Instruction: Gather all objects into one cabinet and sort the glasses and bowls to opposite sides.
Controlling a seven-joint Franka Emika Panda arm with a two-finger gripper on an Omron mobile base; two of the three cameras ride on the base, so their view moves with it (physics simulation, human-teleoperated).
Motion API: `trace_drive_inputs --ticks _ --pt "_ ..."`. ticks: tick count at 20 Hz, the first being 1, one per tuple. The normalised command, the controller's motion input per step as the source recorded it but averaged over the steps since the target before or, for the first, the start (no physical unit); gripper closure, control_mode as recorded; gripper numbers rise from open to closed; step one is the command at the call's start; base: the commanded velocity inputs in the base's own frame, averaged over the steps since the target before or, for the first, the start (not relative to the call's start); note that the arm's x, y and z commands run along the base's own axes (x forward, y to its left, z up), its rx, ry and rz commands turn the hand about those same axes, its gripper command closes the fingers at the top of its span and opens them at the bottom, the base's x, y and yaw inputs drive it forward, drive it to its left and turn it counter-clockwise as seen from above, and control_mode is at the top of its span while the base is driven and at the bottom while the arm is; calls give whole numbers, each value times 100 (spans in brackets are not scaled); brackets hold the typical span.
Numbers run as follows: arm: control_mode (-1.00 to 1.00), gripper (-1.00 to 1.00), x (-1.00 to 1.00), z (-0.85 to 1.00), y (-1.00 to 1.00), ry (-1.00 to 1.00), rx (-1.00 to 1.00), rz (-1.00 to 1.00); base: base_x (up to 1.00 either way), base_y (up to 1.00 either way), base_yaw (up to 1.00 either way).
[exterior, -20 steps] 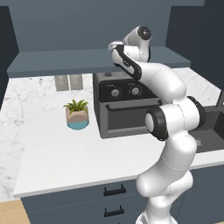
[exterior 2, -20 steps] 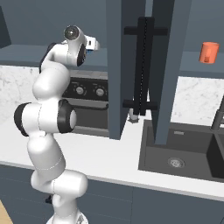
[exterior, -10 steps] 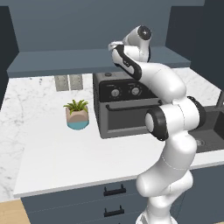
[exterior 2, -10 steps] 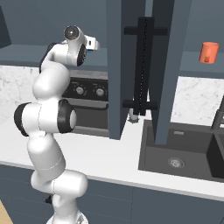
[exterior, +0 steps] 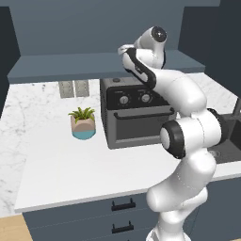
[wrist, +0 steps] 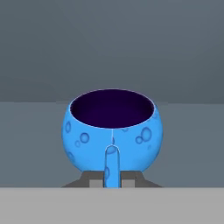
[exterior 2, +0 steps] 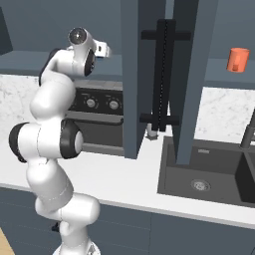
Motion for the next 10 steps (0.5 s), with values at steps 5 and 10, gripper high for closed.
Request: trace_drive_inputs --ticks 5,10 --pt "-100 100 -49 0 0 0 0 0 0 0 0" --pt "-100 100 -50 0 0 0 0 0 0 0 0"
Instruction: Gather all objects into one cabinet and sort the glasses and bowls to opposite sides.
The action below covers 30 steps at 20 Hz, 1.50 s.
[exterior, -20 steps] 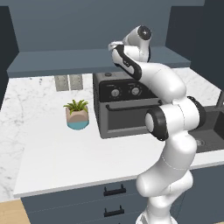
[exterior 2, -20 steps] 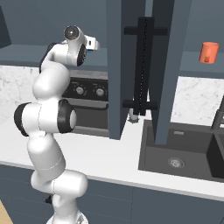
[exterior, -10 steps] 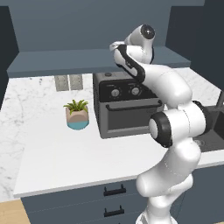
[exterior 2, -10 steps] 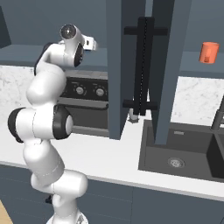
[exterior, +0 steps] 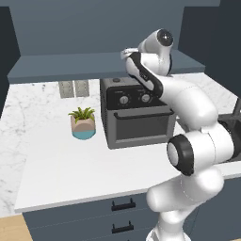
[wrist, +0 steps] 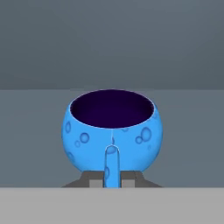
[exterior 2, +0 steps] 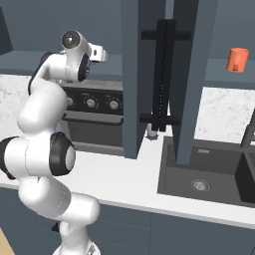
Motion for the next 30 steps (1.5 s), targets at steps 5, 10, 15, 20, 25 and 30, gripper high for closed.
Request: trace_drive_inputs --ticks 5,10,15,20,25,30 --pt "-100 100 -74 0 3 0 -1 0 0 0 0" --pt "-100 100 -90 3 0 0 0 0 0 0 0" --pt "-100 100 -96 27 -1 1 0 -2 0 0 0" --pt "-100 100 -100 46 0 6 0 -3 0 0 0" --pt "-100 100 -100 39 -1 8 0 -4 0 0 0" --pt "-100 100 -100 8 0 4 0 -4 0 0 0"
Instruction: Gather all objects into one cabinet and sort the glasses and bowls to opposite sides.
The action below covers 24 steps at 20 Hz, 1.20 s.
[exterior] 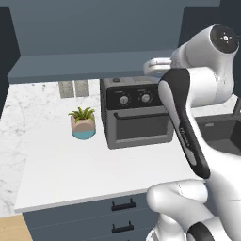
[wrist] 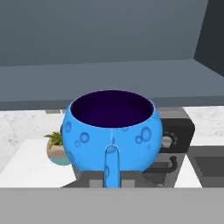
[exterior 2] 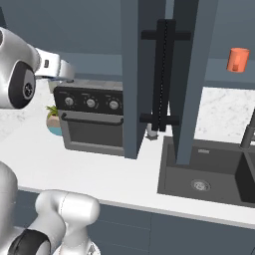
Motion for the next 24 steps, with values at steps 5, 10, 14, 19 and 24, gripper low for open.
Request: trace_drive_inputs --ticks 5,10,14,19,24 --pt "-100 100 -100 -5 0 0 0 0 0 0 0" --pt "-100 100 -82 -3 0 0 1 0 0 0 0" --pt "-100 100 -36 -8 -11 1 0 0 0 0 0" --pt "-100 100 -11 -21 -28 4 0 0 0 0 0" --pt "-100 100 -19 -27 -31 2 0 0 0 0 0"
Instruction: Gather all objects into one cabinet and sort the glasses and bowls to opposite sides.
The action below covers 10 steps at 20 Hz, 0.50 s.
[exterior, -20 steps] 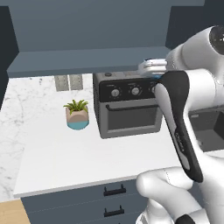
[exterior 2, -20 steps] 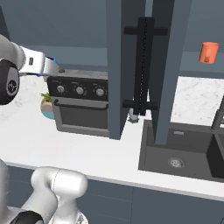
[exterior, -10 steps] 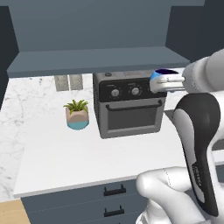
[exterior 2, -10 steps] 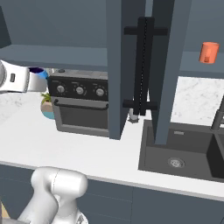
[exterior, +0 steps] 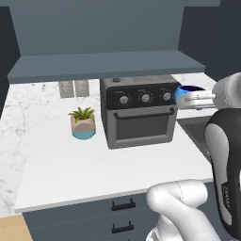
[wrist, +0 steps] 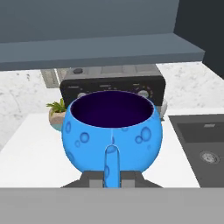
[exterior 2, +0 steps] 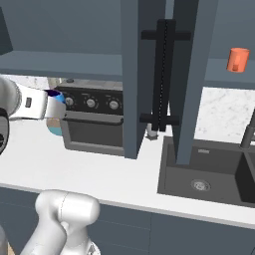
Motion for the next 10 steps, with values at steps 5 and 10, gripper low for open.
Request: trace_drive_inputs --ticks 5,10 --pt "-100 100 -41 -31 -7 0 0 -2 0 0 0" --pt "-100 100 -19 -11 0 0 0 -3 0 0 0"
